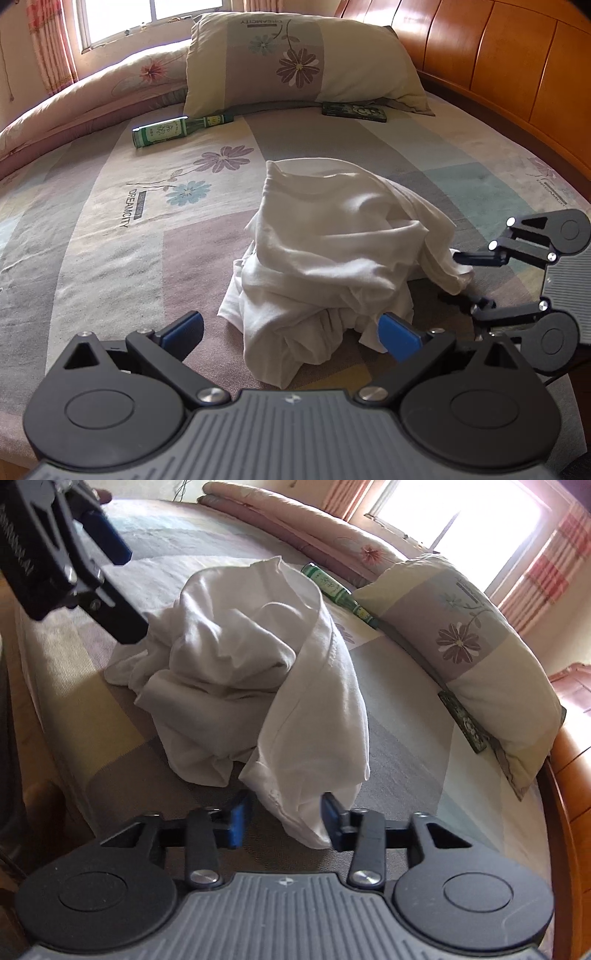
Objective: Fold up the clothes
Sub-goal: 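Grasp the shirt edge with the right gripper while the left gripper grasps another edge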
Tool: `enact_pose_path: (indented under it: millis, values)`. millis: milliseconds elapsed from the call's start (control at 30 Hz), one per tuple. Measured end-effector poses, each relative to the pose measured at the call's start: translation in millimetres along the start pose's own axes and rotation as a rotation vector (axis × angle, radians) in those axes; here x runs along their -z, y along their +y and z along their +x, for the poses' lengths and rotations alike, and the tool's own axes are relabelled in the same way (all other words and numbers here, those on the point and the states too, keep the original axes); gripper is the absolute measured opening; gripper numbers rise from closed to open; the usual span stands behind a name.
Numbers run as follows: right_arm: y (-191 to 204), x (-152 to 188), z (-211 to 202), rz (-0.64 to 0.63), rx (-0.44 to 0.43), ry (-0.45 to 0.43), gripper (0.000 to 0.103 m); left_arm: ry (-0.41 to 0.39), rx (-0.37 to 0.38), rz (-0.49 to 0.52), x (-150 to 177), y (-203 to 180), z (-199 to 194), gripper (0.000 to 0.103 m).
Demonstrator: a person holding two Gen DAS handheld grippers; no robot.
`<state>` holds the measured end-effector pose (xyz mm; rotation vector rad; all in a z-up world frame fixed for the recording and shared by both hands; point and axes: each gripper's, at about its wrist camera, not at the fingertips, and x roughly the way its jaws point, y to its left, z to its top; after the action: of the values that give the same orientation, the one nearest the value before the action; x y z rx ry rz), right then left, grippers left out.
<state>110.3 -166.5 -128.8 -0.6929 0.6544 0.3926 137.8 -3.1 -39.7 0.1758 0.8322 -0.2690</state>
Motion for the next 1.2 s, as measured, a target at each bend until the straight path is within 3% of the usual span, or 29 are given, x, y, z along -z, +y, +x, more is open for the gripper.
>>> enact_pose_path:
  millis: [333,433,567,633,767,867,900,967,1200]
  values:
    - [-41.5,-4.5,3.1,0.073,0.032,-0.008,0.008,-0.065,0.071,0.024,-23.4,22.5,10.0,0.088]
    - [-46.1,-1.7,4.6,0.095,0.016,-0.005,0.008,-0.095,0.102,0.021,-31.7,32.4,15.0,0.073]
    - [-49.2,0.8,5.9,0.117,-0.009,-0.009,0.008,-0.071,0.213,-0.002,-39.4,47.5,33.0,0.049]
    - [-48.9,1.4,6.0,0.122,-0.019,-0.017,0.011,-0.047,0.257,-0.006,-40.4,51.0,42.6,0.046]
    - [-48.5,3.8,8.4,0.106,-0.023,-0.036,0.022,-0.027,0.315,0.009,-36.7,51.3,49.6,0.021]
    - [-48.2,6.8,12.4,0.088,-0.033,-0.043,0.022,-0.036,0.311,0.007,-36.1,54.8,46.1,0.01]
    - [-49.0,6.7,12.4,0.083,-0.037,-0.045,0.015,-0.04,0.308,0.009,-37.0,56.2,44.7,0.008]
    - [-52.8,4.6,11.5,0.08,-0.038,-0.055,0.009,-0.045,0.284,0.021,-41.0,57.8,42.2,0.007]
    - [-103.4,-20.1,11.2,0.15,0.006,-0.101,0.007,-0.113,0.152,0.071,-87.8,75.6,45.3,0.004]
